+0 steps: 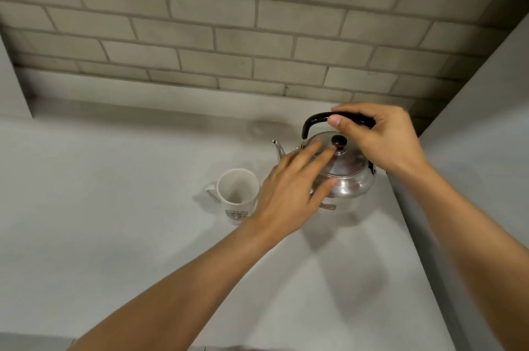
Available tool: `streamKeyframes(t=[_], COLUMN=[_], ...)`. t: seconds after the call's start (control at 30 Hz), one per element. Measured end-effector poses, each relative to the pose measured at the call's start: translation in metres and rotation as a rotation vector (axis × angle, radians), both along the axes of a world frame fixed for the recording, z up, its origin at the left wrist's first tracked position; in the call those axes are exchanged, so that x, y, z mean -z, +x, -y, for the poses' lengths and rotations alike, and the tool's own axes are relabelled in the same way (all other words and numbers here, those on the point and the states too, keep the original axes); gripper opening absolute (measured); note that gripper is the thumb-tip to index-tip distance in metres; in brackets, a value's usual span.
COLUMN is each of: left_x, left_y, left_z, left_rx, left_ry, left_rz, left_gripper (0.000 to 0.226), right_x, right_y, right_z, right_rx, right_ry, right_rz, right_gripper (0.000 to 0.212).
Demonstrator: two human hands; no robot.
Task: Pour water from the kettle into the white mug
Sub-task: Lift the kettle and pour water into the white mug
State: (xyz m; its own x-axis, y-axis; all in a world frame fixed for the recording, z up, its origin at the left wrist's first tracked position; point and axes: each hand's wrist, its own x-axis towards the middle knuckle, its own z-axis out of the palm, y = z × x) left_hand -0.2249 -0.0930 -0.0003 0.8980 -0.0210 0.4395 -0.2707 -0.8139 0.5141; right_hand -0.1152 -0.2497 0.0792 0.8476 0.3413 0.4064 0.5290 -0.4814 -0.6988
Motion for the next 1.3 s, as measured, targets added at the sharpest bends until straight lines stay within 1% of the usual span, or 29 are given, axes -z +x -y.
streamKeyframes(t=[0.1, 0.33, 0.43, 0.57, 0.7, 0.83, 1.0, 1.3], left_x=[0.004, 0.007, 0.009, 0.012, 0.017, 0.022, 0.025, 0.028], left_y=[-0.015, -0.034, -0.037, -0.038, -0.038, -0.038, -0.04, -0.04], left_z=[0.006, 0.008, 0.007, 0.005, 0.003, 0.001, 0.002, 0.01], left_rx=[0.0, 0.03, 0.03, 0.016, -0.031, -0.051, -0.076, -0.068], left_ry=[-0.022, -0.145, -0.203, -0.339, -0.424, -0.492, -0.569, -0.684], left_rz=[-0.013, -0.072, -0.079, -0.083, -0.062, -0.053, -0.037, -0.061], left_gripper=[0.056, 0.055, 0.055, 0.055, 0.055, 0.056, 0.057, 0.055], right_x=[0.008, 0.008, 0.002, -0.01, -0.023, -0.032, -0.041, -0.052], right_y=[-0.017, -0.036, -0.039, -0.044, -0.048, -0.05, -0.05, -0.056], right_z=[0.002, -0.003, -0.011, -0.023, -0.038, -0.051, -0.067, -0.074], right_rx=[-0.011, -0.027, -0.052, -0.099, -0.153, -0.226, -0.287, -0.328], right_ry=[-0.036, -0.13, -0.161, -0.244, -0.318, -0.391, -0.52, -0.608], right_rz=[0.027, 0.078, 0.086, 0.117, 0.148, 0.18, 0.233, 0.25], right_gripper=[0.032, 0.037, 0.035, 0.034, 0.032, 0.031, 0.035, 0.026])
